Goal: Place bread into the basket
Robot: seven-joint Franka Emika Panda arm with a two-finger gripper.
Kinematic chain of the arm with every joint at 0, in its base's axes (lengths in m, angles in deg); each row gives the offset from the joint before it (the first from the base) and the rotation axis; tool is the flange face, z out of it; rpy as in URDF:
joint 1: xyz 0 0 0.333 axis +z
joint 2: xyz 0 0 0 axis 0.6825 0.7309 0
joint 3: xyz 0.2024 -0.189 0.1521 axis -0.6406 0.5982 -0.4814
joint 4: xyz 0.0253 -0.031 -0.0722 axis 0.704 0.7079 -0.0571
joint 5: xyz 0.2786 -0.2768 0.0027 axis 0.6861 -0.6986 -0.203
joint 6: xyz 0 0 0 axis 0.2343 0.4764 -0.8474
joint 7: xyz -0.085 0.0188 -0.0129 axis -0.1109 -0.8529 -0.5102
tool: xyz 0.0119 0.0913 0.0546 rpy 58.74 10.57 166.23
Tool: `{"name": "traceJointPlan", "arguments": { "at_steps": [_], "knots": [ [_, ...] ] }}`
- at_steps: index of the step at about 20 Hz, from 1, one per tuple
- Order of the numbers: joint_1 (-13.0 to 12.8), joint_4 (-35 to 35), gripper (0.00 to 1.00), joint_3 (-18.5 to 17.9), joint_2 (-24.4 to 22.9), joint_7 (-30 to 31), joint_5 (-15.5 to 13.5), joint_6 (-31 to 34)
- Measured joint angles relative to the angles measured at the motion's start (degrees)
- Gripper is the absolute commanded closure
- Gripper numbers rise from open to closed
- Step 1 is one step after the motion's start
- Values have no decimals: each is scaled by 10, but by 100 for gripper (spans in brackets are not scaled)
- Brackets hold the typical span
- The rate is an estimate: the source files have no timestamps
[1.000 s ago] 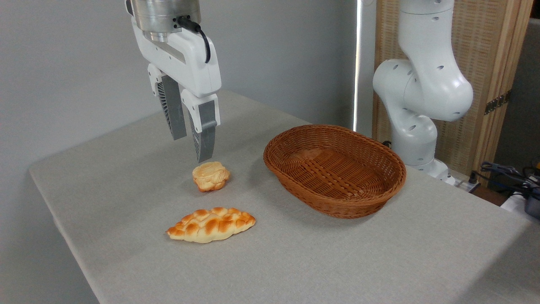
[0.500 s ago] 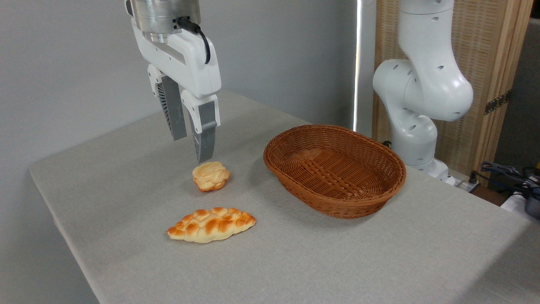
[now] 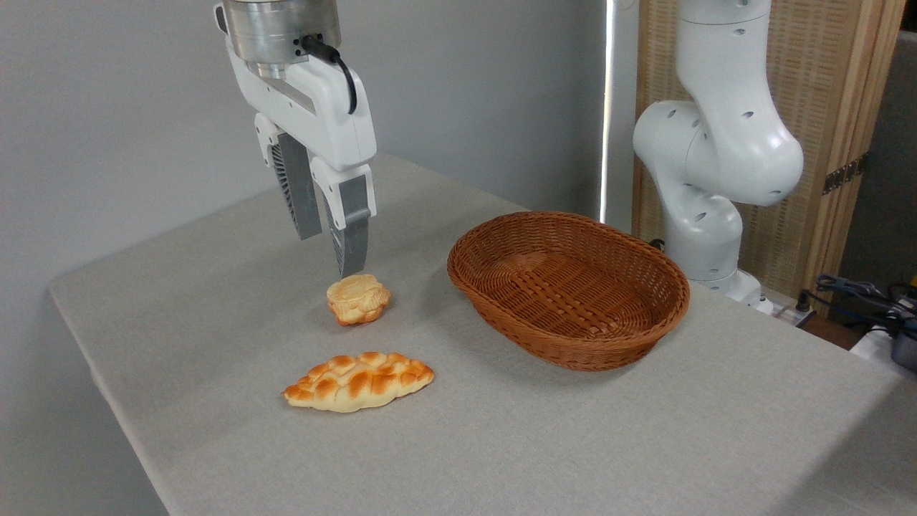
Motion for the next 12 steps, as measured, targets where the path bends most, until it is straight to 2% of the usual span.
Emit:
{"name": "traceJointPlan", "arguments": {
  "at_steps": [9, 12],
  "knots": [
    [-1, 41, 0, 2, -1, 0, 0, -1],
    [-2, 80, 0, 28, -15, -1, 0, -26]
  ]
}}
